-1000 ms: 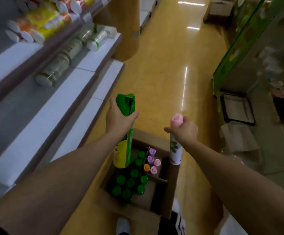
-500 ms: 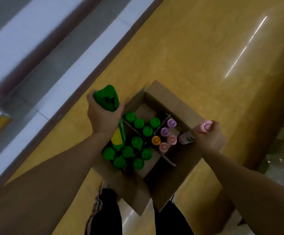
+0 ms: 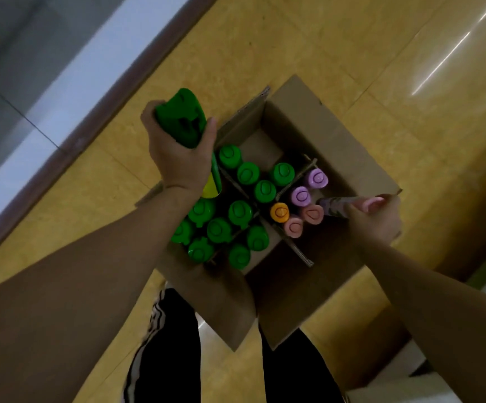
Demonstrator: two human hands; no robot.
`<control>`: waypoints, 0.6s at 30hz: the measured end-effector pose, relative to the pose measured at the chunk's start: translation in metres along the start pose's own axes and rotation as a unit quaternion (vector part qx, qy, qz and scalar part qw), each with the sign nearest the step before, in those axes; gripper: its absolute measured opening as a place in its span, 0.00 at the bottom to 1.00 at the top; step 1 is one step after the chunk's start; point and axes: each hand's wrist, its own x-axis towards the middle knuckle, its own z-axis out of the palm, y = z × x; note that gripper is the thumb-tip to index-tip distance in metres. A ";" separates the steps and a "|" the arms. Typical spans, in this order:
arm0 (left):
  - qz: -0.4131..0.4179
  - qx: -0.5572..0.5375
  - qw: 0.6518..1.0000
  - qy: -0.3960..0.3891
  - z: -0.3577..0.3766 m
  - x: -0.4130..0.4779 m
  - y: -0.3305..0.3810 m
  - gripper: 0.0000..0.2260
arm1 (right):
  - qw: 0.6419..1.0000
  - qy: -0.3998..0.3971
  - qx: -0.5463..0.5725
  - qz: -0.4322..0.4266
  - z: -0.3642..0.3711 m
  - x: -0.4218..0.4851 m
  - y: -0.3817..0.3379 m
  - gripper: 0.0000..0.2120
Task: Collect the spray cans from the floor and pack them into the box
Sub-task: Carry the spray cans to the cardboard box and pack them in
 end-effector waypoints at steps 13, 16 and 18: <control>-0.109 0.057 0.990 -0.071 0.024 -0.047 -0.057 0.31 | 1.000 0.004 0.021 0.016 0.058 0.029 0.019 0.20; -0.113 0.079 0.987 -0.082 0.023 -0.052 -0.066 0.35 | 1.000 -0.004 0.029 0.009 0.064 0.033 0.021 0.20; -0.110 0.080 0.986 -0.100 0.022 -0.056 -0.069 0.38 | 1.000 -0.004 0.026 -0.001 0.066 0.034 0.022 0.21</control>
